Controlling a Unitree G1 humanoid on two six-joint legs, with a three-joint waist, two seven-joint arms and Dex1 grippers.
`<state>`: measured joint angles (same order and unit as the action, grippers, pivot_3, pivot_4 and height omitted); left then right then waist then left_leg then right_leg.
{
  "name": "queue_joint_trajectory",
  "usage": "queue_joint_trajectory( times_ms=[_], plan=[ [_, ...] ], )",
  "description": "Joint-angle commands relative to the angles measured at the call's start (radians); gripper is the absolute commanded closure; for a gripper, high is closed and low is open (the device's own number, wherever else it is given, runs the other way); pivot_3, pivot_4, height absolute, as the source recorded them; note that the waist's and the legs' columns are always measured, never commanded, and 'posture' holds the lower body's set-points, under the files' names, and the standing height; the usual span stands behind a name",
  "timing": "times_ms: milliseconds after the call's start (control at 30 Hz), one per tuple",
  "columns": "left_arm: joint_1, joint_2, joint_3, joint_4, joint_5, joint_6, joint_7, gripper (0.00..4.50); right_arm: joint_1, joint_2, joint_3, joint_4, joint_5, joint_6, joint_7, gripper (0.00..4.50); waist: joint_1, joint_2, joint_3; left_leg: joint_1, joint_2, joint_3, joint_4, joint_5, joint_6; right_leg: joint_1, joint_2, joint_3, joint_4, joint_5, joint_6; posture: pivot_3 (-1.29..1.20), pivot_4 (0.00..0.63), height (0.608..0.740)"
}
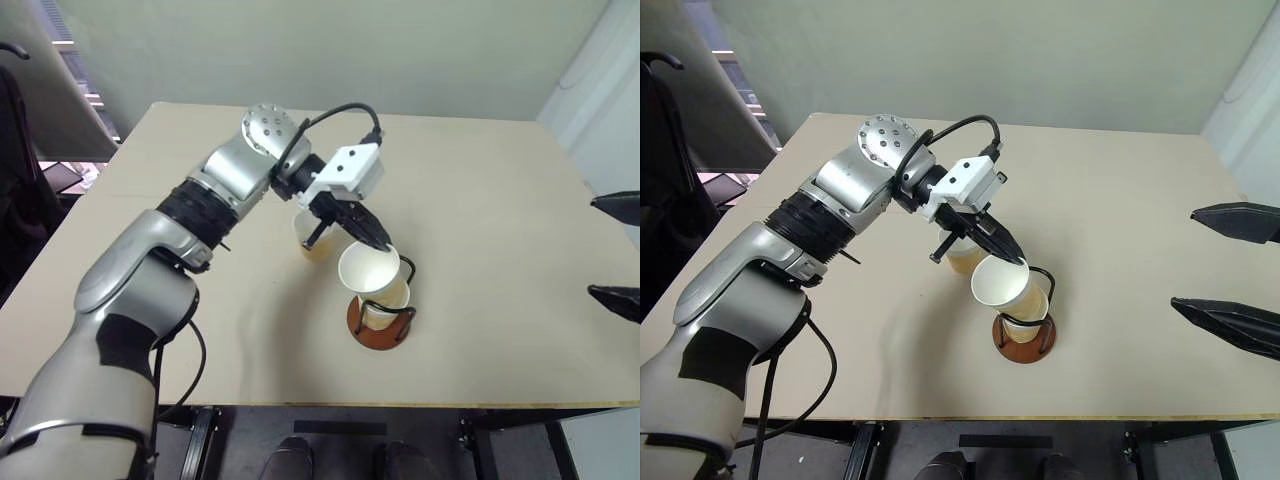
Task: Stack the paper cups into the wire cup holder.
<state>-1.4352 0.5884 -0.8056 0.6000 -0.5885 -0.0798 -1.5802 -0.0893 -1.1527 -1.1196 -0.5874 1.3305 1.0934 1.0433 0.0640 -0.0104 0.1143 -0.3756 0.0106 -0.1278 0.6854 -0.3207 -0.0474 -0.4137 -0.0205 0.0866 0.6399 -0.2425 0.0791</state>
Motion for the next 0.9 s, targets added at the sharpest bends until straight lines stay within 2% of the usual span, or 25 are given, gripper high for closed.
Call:
queue_joint_trajectory(
  times_ms=[33, 133, 233, 433, 567, 633, 700, 900],
  plan=[
    [-0.027, -0.012, 0.001, 0.005, 0.016, -0.037, -0.034, 4.47, 0.010, -0.005, -0.040, -0.012, 0.016, -0.032, -0.021, 0.00, 0.000, 0.000, 0.000, 0.000, 0.000, 0.000, 0.000, 0.000, 0.000, 0.000, 0.000, 0.000, 0.000, 0.000, 0.000, 0.00, 0.150, 0.740],
    [-0.026, -0.019, -0.003, 0.006, 0.013, -0.035, -0.034, 4.47, 0.023, -0.004, -0.035, -0.019, 0.016, -0.047, -0.030, 0.00, 0.000, 0.000, 0.000, -0.001, -0.001, 0.000, 0.002, 0.000, 0.000, 0.000, 0.000, 0.000, 0.001, 0.000, 0.000, 0.00, 0.150, 0.740],
    [-0.023, -0.033, 0.006, 0.011, 0.024, -0.029, -0.034, 3.83, 0.036, -0.002, -0.031, -0.022, 0.014, -0.061, -0.032, 0.00, 0.000, 0.000, 0.000, -0.001, -0.001, 0.000, 0.002, 0.000, 0.001, 0.000, 0.000, 0.000, 0.001, 0.000, 0.000, 0.00, 0.150, 0.740],
    [-0.018, -0.043, 0.020, 0.019, 0.036, -0.033, -0.034, 1.69, 0.050, -0.007, -0.007, -0.019, 0.000, -0.093, -0.032, 0.00, 0.000, 0.000, 0.000, -0.002, -0.001, -0.001, 0.006, -0.001, 0.002, 0.000, 0.000, 0.000, 0.002, 0.000, 0.001, 0.00, 0.150, 0.740],
    [-0.027, -0.077, 0.114, 0.084, 0.084, -0.039, -0.034, 0.27, 0.050, -0.014, 0.026, -0.007, -0.019, -0.121, -0.025, 0.00, 0.001, 0.000, 0.000, -0.003, -0.001, -0.001, 0.008, -0.001, 0.002, 0.000, 0.000, -0.001, 0.002, 0.000, 0.001, 0.00, 0.150, 0.740],
    [-0.056, -0.087, 0.211, 0.176, 0.116, -0.018, 0.004, 0.27, 0.048, -0.022, 0.051, 0.004, -0.041, -0.139, -0.013, 0.00, 0.000, 0.000, 0.000, -0.004, -0.001, -0.001, 0.010, -0.002, 0.003, 0.000, 0.000, -0.001, 0.003, 0.000, 0.002, 0.00, 0.150, 0.740],
    [-0.078, -0.058, 0.273, 0.286, 0.178, -0.032, 0.030, 0.27, 0.041, -0.026, 0.073, 0.014, -0.054, -0.154, -0.003, 0.00, -0.001, 0.000, 0.000, -0.005, -0.001, -0.001, 0.012, -0.002, 0.003, -0.001, 0.000, -0.001, 0.003, 0.000, 0.003, 0.00, 0.150, 0.740],
    [-0.102, 0.013, 0.323, 0.561, 0.428, -0.106, 0.136, 0.27, 0.016, -0.030, 0.157, 0.040, -0.095, -0.206, 0.022, 0.00, -0.011, 0.003, -0.001, -0.004, 0.000, -0.001, 0.012, -0.003, 0.005, -0.001, 0.000, -0.001, 0.003, -0.001, 0.004, 0.00, 0.150, 0.740]
  ],
)
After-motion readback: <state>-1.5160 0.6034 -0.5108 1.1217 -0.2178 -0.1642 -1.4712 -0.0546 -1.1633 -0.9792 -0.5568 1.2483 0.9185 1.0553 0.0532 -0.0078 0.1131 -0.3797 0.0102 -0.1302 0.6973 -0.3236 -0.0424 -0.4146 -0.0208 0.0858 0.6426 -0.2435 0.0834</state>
